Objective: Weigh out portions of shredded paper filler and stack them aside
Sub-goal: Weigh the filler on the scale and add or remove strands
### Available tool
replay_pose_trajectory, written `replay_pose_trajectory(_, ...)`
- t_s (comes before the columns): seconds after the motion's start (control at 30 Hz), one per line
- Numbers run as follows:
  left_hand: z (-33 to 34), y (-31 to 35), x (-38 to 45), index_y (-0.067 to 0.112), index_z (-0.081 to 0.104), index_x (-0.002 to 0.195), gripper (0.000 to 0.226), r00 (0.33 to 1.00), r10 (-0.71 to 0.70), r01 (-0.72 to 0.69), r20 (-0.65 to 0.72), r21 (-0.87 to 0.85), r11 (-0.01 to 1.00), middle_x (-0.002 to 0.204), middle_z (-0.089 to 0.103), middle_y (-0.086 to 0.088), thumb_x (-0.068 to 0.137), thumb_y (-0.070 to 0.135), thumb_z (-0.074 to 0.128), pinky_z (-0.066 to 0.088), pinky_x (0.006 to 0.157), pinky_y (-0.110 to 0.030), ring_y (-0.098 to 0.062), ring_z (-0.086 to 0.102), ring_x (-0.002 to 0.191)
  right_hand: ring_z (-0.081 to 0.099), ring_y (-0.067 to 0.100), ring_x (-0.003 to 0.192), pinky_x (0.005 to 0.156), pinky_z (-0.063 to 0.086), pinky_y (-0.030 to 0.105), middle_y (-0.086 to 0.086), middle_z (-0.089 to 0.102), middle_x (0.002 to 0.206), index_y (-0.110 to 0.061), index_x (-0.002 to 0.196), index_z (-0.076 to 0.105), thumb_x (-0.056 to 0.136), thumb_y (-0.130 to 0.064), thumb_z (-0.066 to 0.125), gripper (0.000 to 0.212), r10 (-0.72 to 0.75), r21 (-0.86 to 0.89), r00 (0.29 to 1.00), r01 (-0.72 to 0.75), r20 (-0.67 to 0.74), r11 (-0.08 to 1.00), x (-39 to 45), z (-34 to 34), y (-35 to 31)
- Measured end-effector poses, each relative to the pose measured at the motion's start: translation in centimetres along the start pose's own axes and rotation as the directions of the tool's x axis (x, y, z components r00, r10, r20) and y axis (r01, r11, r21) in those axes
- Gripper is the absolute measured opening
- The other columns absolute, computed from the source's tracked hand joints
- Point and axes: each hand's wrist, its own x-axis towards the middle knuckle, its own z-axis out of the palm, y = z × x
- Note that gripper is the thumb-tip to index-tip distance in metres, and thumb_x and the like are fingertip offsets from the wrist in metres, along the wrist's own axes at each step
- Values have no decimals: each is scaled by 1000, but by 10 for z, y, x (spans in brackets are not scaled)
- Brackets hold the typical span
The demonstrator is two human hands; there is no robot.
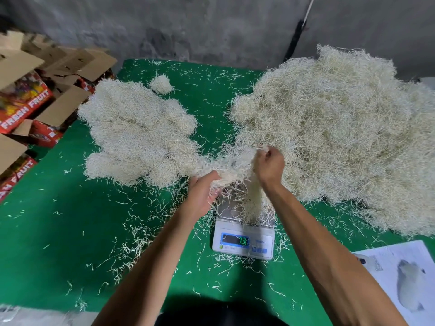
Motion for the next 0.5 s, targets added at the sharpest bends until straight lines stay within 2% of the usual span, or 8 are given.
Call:
replay_pose_trajectory(0.1,-25,-1,0,4,57,107,17,996,5,-9,-85,-51,999,101,64,-10,92,10,62,58,71,-28,-17,65,83,63,16,66,69,62,33,7,65,95,-1,147,48,106,-13,55,44,272,215,960,-251,-71,944,31,-28,2)
replay_pose_trajectory(0.13,-35,-4,0,3,57,105,12,995,4,-11,-101,-67,998,94,62,-10,94,9,58,56,70,-29,-17,63,78,62,12,64,76,63,34,7,64,99,0,151,43,105,-13,57,50,299,277,951,-268,-77,923,38,-37,2)
replay_pose_trajectory(0.2,-47,-8,0,4,57,100,7,993,-2,-12,-115,-118,993,92,60,-11,96,8,53,57,76,-32,-20,63,79,61,10,63,75,64,33,8,62,108,3,154,37,104,-15,59,57,299,371,951,-252,-77,894,44,-46,-1)
replay_pose_trajectory(0.27,-49,-11,-1,6,58,101,8,994,-10,-10,-108,-189,982,96,62,-12,98,8,51,60,80,-34,-22,66,83,64,16,72,76,64,36,12,60,105,5,147,46,105,-18,59,50,265,410,964,-232,-26,882,38,-46,-6)
replay_pose_trajectory(0.3,-48,-13,-2,5,60,105,11,993,-17,-4,-114,-184,983,96,63,-11,98,7,51,61,75,-30,-18,68,80,65,21,80,79,64,37,13,60,103,4,137,54,105,-22,59,41,241,403,970,-228,19,886,32,-42,-8)
replay_pose_trajectory(0.37,-42,-16,-2,3,59,123,26,989,25,-28,-146,-19,999,97,62,-7,98,3,54,56,60,-19,-8,68,72,67,32,94,85,62,43,14,64,104,-2,115,63,105,-32,58,32,168,336,969,-222,181,915,13,-31,-12)
replay_pose_trajectory(0.43,-35,-21,10,14,55,135,44,986,3,3,-167,37,999,120,62,-11,94,-3,59,57,71,-17,-13,68,91,67,38,98,89,61,49,17,66,109,-7,112,65,101,-44,62,38,67,222,907,-173,415,960,-8,-18,-18)
replay_pose_trajectory(0.5,-27,-18,11,21,51,143,58,997,-9,9,-79,2,1000,149,47,-17,92,-3,63,53,97,-28,-22,58,123,65,27,107,94,57,46,8,65,124,-15,125,65,92,-56,70,53,7,68,793,-61,609,996,-26,-4,-22)
